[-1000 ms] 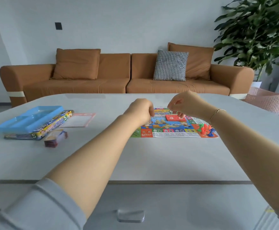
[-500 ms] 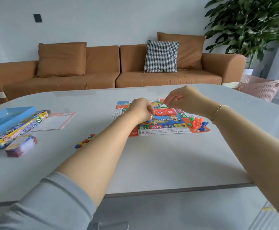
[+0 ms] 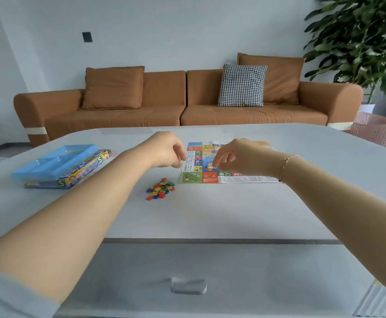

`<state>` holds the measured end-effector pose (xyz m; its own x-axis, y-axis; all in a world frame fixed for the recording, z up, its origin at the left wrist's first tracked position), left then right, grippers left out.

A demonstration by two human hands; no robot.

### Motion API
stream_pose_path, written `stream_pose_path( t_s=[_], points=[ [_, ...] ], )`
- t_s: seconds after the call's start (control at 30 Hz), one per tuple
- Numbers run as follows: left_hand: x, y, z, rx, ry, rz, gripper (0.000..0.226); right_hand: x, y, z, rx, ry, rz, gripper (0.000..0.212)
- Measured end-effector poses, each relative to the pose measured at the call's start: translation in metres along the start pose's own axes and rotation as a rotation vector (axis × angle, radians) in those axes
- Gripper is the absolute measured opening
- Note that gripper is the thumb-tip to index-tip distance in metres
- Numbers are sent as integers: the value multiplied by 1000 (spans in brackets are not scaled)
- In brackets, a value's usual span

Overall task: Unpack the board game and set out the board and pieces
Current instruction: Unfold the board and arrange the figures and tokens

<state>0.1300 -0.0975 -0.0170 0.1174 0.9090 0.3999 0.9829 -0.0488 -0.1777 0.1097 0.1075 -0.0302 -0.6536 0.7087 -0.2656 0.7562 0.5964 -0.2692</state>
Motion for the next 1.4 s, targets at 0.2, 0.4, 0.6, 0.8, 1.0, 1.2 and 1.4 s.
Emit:
stream_pose_path(
  t_s=[0.2, 0.4, 0.6, 0.8, 1.0, 1.2, 1.4],
  points=[
    [-52, 44, -8, 10, -55, -91, 20, -46, -16, 33, -75, -28, -94, 26],
    [-71, 55, 2, 15, -77, 2, 34, -59, -24, 54, -117, -2, -51, 36],
    [-77, 61, 21, 22, -95, 138, 56, -60, -25, 67, -131, 16, -134, 36],
    [-80, 70, 28, 64, -131, 296, 43, -55, -12, 64, -105, 71, -239, 30],
    [-72, 79, 34, 129, -77, 393, 29, -42, 16, 62, -4, 90, -299, 31],
    [-59, 82, 38, 95, -11, 392, 26, -27, 27, 54, 13, 7, -274, 22],
    [-53, 78, 29, 240, -10, 303, 40, -16, 33, 46, 42, -38, -219, 24]
  ],
)
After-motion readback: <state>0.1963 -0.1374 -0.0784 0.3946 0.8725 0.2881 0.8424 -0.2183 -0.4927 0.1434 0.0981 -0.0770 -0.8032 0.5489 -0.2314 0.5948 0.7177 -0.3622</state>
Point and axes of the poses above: each hand's wrist, its own y-axis away from the middle knuckle, its own z-axis out of the palm, x = y × z, the point moved 1 cm from there along -y, towards the middle knuckle, and after that the axes turned 1 degree about x, right-handed, at the moved point
